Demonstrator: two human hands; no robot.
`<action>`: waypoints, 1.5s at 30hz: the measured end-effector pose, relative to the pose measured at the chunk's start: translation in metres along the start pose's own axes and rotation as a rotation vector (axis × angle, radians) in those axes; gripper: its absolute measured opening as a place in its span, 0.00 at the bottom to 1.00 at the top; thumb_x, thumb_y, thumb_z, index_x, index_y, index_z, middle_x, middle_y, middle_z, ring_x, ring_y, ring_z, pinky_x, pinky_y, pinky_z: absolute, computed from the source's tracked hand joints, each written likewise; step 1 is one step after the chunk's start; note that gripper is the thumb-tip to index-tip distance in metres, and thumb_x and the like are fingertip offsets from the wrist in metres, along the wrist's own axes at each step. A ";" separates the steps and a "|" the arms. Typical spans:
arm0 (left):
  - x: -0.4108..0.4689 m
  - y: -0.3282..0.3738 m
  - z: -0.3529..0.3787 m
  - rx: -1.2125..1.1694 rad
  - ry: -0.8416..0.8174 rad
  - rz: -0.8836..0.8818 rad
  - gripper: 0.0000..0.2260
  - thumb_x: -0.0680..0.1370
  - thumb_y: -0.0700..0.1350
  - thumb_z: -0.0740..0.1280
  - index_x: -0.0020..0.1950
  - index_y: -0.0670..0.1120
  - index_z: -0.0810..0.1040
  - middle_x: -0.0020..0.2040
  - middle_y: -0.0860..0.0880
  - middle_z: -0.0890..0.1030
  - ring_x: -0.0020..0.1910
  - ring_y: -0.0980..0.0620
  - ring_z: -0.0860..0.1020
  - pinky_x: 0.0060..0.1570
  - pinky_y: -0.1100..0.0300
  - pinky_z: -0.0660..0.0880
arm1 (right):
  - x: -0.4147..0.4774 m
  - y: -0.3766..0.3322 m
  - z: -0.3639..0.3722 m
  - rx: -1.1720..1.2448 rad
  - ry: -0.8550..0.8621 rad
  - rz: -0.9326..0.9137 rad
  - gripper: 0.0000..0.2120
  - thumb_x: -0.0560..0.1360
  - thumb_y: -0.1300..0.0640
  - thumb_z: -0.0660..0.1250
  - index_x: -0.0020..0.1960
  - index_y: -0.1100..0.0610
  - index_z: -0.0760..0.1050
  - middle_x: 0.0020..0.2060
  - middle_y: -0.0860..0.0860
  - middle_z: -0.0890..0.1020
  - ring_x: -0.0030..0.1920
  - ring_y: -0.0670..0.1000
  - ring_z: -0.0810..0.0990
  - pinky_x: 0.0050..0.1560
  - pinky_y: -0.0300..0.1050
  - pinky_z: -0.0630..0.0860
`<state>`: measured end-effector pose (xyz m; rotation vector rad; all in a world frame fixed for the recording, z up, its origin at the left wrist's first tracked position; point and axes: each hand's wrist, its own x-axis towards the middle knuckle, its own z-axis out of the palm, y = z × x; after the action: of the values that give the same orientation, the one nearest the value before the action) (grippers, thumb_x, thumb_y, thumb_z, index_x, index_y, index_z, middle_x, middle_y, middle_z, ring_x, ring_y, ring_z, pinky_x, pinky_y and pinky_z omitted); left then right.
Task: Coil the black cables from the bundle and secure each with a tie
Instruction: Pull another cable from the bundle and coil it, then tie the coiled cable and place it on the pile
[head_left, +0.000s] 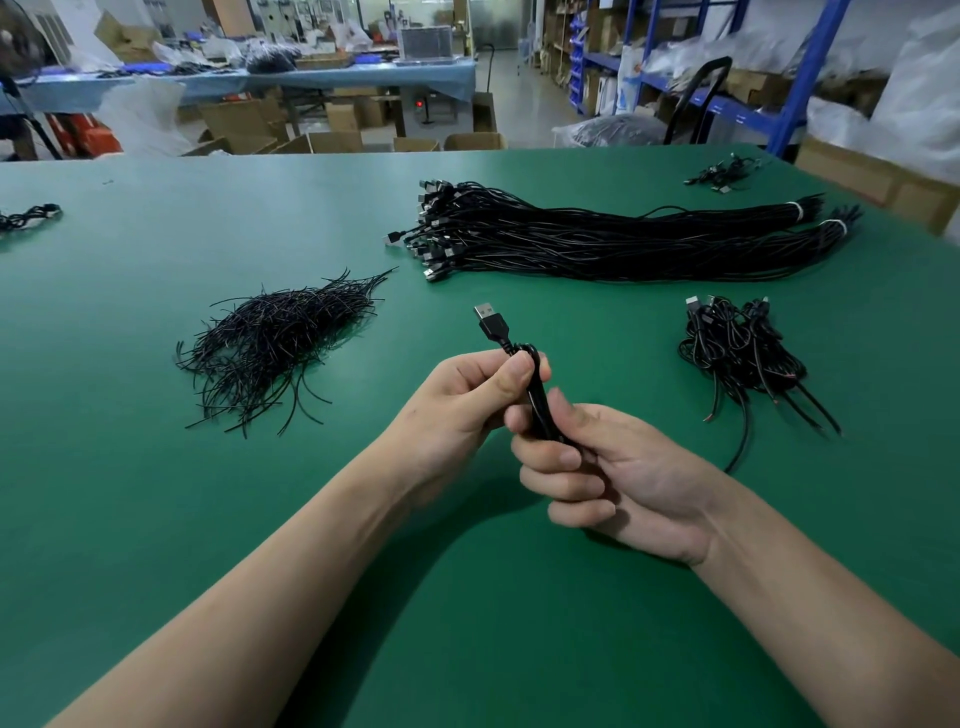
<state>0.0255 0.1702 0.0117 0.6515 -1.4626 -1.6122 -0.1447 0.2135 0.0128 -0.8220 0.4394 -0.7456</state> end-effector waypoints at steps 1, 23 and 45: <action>0.000 0.001 0.000 -0.003 0.006 -0.001 0.10 0.80 0.49 0.62 0.45 0.48 0.81 0.28 0.53 0.75 0.32 0.56 0.75 0.43 0.66 0.73 | 0.001 0.001 0.000 -0.028 0.019 -0.016 0.16 0.84 0.48 0.57 0.48 0.56 0.78 0.32 0.47 0.65 0.28 0.43 0.59 0.24 0.33 0.60; -0.023 0.053 -0.133 1.627 0.554 -0.462 0.08 0.75 0.46 0.74 0.46 0.61 0.85 0.51 0.51 0.84 0.50 0.44 0.80 0.45 0.56 0.72 | 0.012 0.009 -0.016 -1.283 0.793 -0.287 0.16 0.84 0.51 0.56 0.39 0.53 0.70 0.28 0.47 0.68 0.29 0.50 0.64 0.33 0.49 0.63; 0.001 0.009 -0.012 0.814 0.216 0.300 0.07 0.79 0.41 0.71 0.45 0.53 0.80 0.37 0.57 0.81 0.35 0.60 0.76 0.38 0.68 0.71 | 0.012 0.008 -0.009 -1.181 0.789 -0.277 0.16 0.85 0.51 0.55 0.40 0.52 0.71 0.30 0.46 0.72 0.24 0.44 0.64 0.31 0.44 0.64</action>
<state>0.0367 0.1636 0.0184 0.9545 -1.9284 -0.6535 -0.1383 0.2036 0.0006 -1.6970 1.5840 -1.0546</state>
